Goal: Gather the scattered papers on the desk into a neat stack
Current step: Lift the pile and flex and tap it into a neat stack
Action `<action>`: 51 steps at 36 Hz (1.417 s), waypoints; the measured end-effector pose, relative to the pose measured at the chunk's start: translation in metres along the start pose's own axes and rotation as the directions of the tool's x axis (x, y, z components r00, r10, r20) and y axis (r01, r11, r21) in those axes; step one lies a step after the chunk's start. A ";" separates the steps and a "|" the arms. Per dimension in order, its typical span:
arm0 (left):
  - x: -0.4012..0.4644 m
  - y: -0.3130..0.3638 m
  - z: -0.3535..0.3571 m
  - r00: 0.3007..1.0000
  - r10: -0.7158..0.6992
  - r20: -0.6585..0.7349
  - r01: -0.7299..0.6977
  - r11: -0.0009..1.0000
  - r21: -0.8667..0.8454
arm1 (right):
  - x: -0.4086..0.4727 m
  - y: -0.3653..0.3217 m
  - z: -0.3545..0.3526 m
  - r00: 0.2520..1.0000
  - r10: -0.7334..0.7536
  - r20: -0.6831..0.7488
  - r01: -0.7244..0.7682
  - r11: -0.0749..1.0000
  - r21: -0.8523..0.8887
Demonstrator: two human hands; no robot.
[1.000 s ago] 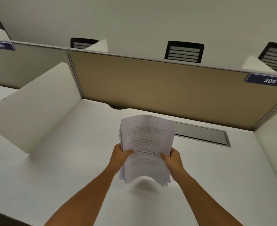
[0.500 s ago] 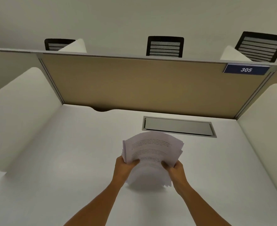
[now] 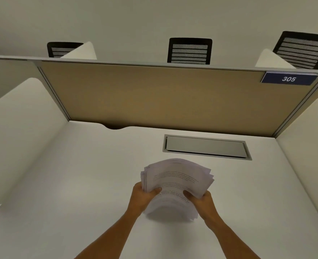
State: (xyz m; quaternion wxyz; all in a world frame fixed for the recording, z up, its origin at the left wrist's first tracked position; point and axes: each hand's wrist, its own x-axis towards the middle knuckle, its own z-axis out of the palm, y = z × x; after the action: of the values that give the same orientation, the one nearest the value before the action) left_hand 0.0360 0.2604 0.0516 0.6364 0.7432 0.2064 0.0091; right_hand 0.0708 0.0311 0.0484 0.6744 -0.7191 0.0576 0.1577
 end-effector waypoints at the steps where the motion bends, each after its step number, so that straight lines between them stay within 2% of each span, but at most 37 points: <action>1: 0.000 0.000 0.002 1.000 -0.005 -0.005 0.005 1.000 -0.012 | 0.001 -0.001 0.001 1.000 -0.004 -0.003 0.004 1.000 0.004; 7: -0.004 0.002 0.011 0.998 0.013 -0.066 -0.019 0.996 -0.093 | 0.003 -0.010 0.002 0.999 -0.031 -0.038 0.031 0.999 0.004; 15: -0.006 -0.004 -0.002 0.995 0.017 -0.100 -0.024 0.998 -0.061 | -0.001 -0.015 -0.016 0.999 -0.049 0.007 0.049 0.998 0.028; 21: -0.013 0.004 -0.004 0.999 0.041 -0.009 -0.042 0.991 -0.125 | -0.008 -0.021 -0.014 0.991 -0.065 0.116 0.058 0.996 0.062; 26: -0.027 -0.001 0.007 1.000 0.029 0.005 -0.029 0.993 -0.117 | -0.014 -0.016 -0.005 0.991 -0.063 0.117 0.059 0.997 0.040; 34: -0.033 0.000 0.012 0.990 0.003 -0.139 -0.022 0.991 -0.135 | -0.015 -0.016 0.001 0.994 -0.081 0.076 0.079 0.997 0.028; 41: -0.042 -0.020 0.016 0.999 -0.041 -0.034 0.040 0.998 -0.044 | -0.018 0.003 0.006 0.991 -0.037 0.126 0.048 0.995 -0.088; 48: -0.041 -0.017 0.016 0.985 -0.003 -0.171 -0.022 0.989 -0.144 | -0.019 -0.008 0.009 0.995 -0.060 0.075 0.066 0.995 -0.080; 51: -0.042 -0.020 0.013 0.988 0.002 -0.153 -0.022 0.991 -0.129 | -0.020 -0.009 0.008 0.996 -0.036 0.084 0.043 0.995 -0.089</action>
State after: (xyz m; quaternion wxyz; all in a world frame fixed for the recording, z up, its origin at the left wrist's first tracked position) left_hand -0.0048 0.2373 0.0411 0.6660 0.6982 0.2491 0.0832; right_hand 0.0536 0.0369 0.0628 0.6460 -0.7427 0.0085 0.1761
